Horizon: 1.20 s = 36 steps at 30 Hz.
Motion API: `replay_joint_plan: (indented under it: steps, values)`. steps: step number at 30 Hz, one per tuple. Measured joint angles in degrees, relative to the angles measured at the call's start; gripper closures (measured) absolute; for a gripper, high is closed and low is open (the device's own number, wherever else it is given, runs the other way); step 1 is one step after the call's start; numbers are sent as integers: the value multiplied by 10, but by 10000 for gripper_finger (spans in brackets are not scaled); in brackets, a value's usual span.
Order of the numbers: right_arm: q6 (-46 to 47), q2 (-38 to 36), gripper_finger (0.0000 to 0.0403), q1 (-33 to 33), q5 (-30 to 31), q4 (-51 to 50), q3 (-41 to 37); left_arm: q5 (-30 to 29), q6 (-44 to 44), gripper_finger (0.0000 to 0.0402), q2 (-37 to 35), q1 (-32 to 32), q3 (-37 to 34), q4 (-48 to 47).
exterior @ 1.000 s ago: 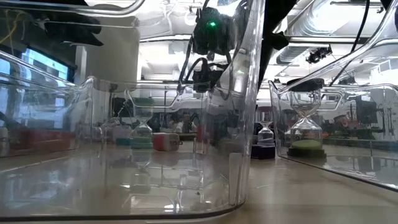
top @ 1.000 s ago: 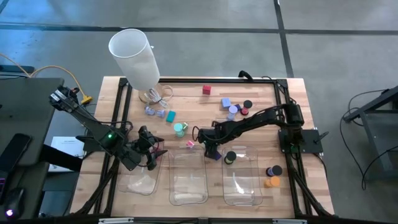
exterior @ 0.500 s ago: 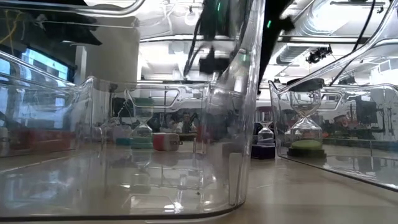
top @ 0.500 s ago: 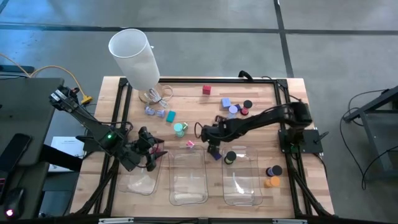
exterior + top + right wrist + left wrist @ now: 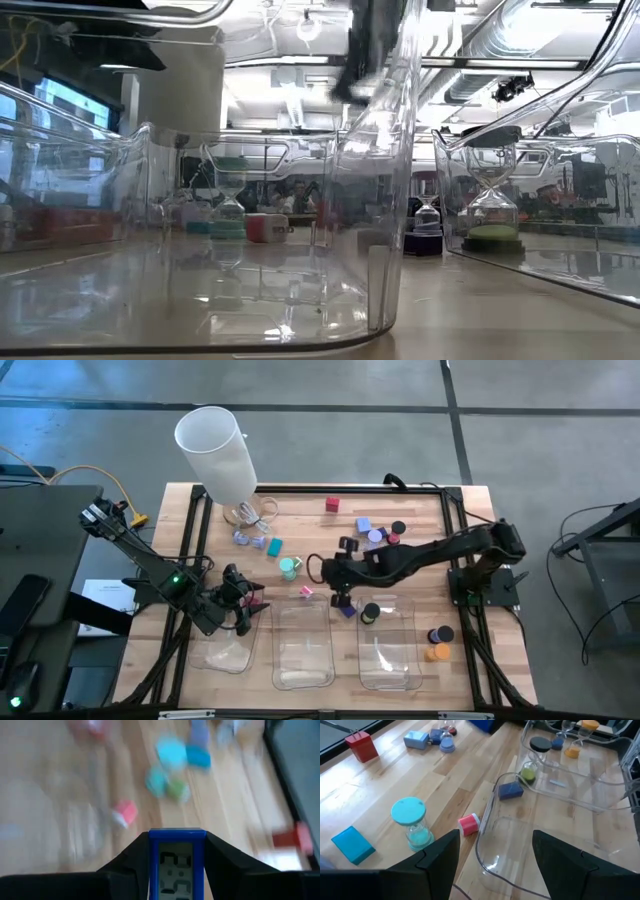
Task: Pick & Place Office items
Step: Put the middle blue clock into the middle bin
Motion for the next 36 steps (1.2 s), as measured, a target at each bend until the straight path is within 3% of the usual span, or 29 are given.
replay_joint_plan:
  steps: [6,13,17,28,36]
  values:
    - [-47,-2,270,31,-31,48,31,0,0,160,0,0,0,2]
    - [-80,13,270,47,-160,94,32,0,0,160,0,0,0,2]
    - [-99,43,270,54,-199,133,31,-3,0,160,0,0,0,4]
    - [-110,104,270,33,-260,190,31,-7,0,160,0,1,0,14]
    - [-89,148,270,37,-258,211,32,-1,0,160,6,1,0,27]
